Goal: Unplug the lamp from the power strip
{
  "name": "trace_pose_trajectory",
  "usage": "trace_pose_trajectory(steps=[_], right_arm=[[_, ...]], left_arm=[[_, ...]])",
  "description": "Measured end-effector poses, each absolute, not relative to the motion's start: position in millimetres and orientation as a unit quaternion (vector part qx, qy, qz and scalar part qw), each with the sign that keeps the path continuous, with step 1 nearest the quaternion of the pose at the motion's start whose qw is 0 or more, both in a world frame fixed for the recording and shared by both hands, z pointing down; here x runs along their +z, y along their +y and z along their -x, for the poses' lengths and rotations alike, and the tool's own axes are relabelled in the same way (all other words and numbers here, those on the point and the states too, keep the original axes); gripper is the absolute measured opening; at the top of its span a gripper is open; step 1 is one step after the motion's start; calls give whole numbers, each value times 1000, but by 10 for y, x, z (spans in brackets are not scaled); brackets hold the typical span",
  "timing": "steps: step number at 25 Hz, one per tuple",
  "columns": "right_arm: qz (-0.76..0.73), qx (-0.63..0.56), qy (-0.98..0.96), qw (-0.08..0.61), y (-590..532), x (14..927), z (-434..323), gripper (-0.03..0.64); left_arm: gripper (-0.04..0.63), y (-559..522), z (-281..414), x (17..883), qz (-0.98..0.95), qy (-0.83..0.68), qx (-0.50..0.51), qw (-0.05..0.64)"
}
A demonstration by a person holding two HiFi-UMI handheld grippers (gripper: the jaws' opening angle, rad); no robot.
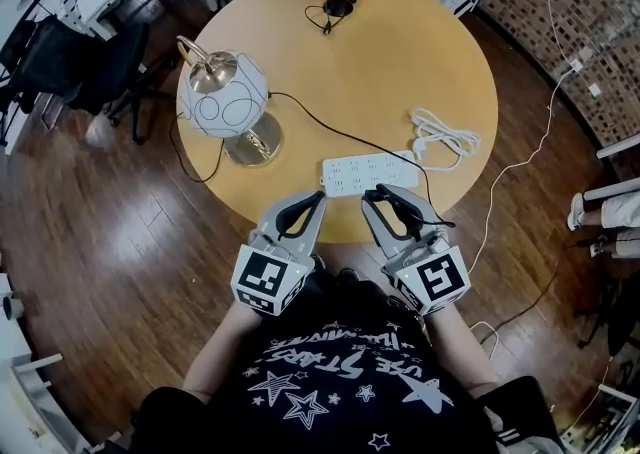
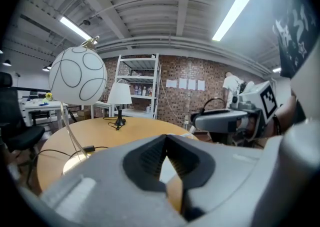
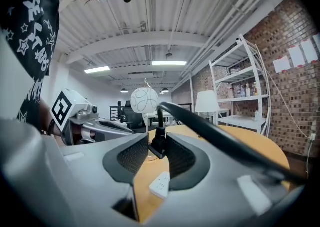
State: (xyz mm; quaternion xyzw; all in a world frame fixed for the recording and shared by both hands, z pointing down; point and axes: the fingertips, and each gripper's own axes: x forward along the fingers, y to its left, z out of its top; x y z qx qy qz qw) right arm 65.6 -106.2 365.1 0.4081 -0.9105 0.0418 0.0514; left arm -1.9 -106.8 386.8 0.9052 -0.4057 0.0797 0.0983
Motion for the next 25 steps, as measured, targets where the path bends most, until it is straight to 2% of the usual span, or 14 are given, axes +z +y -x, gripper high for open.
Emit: trace_pose_trajectory(steps=[25], right_arm=[[-411, 26, -910, 50, -749, 3672, -841, 114]], left_arm=[[5, -719, 31, 3805, -894, -431, 69, 98]])
